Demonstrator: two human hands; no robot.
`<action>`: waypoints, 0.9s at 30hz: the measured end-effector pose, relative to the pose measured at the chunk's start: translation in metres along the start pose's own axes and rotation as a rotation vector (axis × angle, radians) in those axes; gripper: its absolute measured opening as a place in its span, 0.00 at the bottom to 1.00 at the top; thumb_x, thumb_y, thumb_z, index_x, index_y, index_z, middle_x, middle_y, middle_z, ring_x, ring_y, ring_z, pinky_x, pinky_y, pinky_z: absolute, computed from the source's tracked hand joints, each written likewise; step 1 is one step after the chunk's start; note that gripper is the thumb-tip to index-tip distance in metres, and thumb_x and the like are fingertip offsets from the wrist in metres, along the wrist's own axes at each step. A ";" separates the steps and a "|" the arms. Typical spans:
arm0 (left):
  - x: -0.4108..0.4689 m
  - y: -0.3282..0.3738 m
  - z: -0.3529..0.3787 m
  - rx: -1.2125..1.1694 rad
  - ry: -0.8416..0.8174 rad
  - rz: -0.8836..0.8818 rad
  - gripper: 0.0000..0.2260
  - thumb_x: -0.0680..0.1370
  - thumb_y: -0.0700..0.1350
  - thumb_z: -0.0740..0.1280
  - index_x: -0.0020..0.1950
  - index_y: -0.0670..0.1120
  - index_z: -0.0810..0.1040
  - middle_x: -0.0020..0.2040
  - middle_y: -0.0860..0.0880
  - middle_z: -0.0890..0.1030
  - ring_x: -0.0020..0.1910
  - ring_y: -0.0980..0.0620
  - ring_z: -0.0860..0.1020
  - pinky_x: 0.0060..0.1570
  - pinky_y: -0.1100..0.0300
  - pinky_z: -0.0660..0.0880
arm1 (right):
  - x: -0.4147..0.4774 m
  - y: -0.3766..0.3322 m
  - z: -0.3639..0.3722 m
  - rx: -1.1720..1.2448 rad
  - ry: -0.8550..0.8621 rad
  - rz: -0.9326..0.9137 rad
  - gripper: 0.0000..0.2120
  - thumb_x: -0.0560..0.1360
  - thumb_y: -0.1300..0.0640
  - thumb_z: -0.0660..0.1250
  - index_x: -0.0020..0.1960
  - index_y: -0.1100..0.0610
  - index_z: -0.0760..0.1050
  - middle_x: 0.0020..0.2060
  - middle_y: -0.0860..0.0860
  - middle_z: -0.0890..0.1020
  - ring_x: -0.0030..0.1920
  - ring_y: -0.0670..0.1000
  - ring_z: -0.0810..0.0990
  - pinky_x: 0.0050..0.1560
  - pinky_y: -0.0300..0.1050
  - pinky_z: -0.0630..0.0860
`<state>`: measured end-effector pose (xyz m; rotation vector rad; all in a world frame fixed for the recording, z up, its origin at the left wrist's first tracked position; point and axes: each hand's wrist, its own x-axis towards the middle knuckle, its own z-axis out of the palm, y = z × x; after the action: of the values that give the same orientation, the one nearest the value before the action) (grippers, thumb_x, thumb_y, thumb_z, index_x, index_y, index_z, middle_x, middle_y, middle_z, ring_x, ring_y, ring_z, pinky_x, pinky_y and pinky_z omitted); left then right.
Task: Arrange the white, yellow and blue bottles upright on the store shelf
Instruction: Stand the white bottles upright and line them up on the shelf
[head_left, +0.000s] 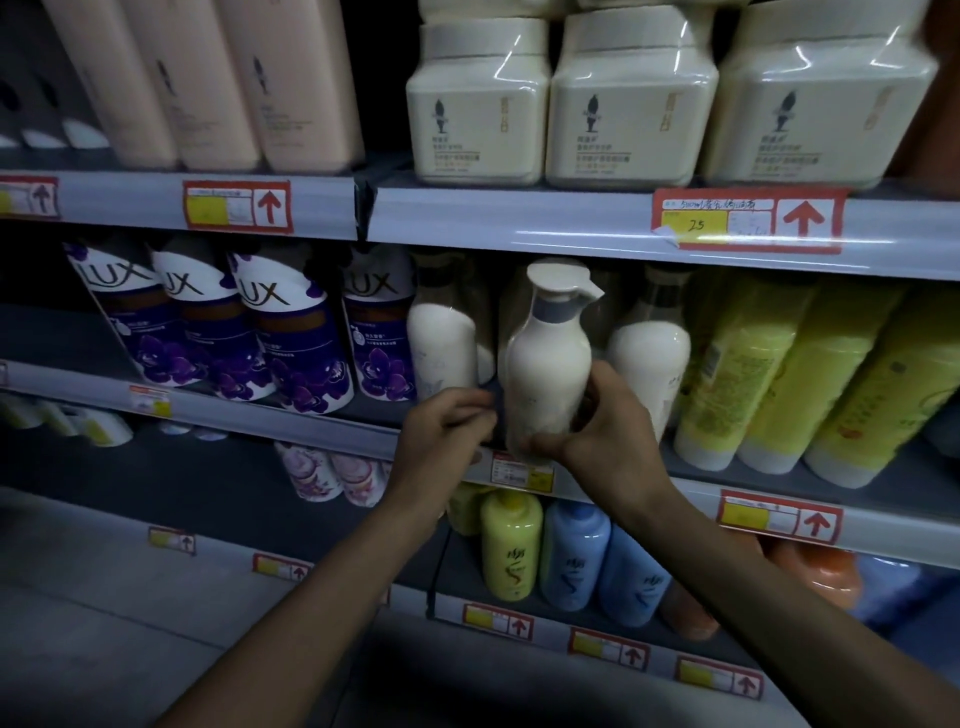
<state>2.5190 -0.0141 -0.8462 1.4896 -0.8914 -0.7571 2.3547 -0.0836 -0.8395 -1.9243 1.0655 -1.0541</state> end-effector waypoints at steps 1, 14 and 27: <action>0.001 0.000 -0.001 -0.014 -0.014 0.003 0.10 0.81 0.38 0.70 0.60 0.47 0.84 0.50 0.48 0.87 0.54 0.50 0.85 0.52 0.52 0.81 | 0.004 0.001 0.005 0.008 0.006 0.005 0.33 0.61 0.61 0.85 0.61 0.52 0.73 0.54 0.49 0.83 0.54 0.51 0.82 0.51 0.51 0.82; 0.009 -0.007 0.002 -0.038 -0.001 0.058 0.16 0.80 0.36 0.68 0.59 0.56 0.82 0.50 0.55 0.87 0.49 0.62 0.84 0.48 0.64 0.81 | 0.031 0.014 0.045 0.115 0.023 0.038 0.41 0.61 0.54 0.86 0.69 0.52 0.69 0.60 0.47 0.82 0.60 0.47 0.82 0.58 0.54 0.83; 0.020 -0.026 -0.003 0.132 0.067 0.121 0.15 0.78 0.37 0.72 0.64 0.47 0.83 0.53 0.50 0.86 0.53 0.56 0.84 0.59 0.54 0.82 | 0.027 0.016 0.041 -0.016 0.020 0.060 0.42 0.63 0.55 0.86 0.72 0.54 0.70 0.51 0.43 0.79 0.54 0.46 0.80 0.46 0.28 0.74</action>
<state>2.5345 -0.0287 -0.8707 1.5520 -0.9867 -0.5663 2.3947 -0.1068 -0.8621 -1.8856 1.1389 -1.0370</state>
